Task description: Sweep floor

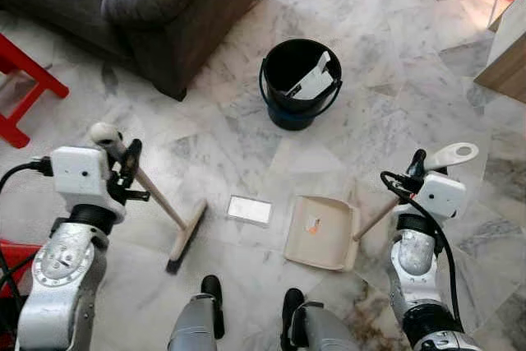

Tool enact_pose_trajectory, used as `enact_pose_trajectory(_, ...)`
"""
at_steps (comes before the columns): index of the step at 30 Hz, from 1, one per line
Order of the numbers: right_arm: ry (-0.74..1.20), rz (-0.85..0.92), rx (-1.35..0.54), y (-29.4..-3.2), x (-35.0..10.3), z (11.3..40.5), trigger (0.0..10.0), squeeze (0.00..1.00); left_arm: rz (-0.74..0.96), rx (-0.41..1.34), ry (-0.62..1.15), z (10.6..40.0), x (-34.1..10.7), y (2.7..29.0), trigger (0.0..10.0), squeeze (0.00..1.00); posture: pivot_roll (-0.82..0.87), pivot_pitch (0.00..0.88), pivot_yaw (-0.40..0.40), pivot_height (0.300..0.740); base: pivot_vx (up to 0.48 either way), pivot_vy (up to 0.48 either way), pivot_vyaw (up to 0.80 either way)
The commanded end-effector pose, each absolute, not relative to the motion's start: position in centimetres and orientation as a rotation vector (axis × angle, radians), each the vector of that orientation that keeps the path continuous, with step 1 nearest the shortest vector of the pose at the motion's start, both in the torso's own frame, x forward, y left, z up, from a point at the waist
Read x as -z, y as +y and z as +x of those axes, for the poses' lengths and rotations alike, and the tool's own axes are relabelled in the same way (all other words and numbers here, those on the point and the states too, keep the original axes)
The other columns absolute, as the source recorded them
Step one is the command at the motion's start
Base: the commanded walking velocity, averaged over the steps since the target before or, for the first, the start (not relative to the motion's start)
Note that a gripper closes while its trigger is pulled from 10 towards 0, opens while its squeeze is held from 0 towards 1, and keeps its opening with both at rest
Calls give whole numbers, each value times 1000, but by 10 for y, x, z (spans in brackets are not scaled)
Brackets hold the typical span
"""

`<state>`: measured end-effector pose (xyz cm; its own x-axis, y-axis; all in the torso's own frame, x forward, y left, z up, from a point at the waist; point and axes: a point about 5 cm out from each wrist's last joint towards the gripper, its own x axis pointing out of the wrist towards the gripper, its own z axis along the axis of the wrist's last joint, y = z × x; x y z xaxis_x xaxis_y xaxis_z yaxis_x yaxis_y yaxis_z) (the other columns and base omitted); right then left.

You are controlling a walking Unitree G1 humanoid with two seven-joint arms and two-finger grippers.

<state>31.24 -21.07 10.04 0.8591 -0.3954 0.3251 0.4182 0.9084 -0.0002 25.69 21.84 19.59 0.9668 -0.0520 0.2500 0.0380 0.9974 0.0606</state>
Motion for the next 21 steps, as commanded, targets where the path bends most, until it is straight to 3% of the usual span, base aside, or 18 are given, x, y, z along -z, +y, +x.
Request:
enact_pose_trajectory(1, -232, -74, 427, -210, -80, 303, 10000, 0, 24, 86, -252, 254, -197, 214, 10000, 0, 228, 415, -2, 740, 0, 0, 0)
enact_pose_trajectory(11, -235, -75, 427, -211, -80, 302, 10000, 0, -26, 107, -205, 258, -186, 216, 10000, 0, 221, 419, -3, 740, 0, 0, 0)
enact_pose_trajectory(21, -233, -80, 430, -213, -79, 301, 10000, 0, -303, 223, -170, 270, -182, 202, 10000, 0, 212, 422, -5, 740, 0, 0, 0)
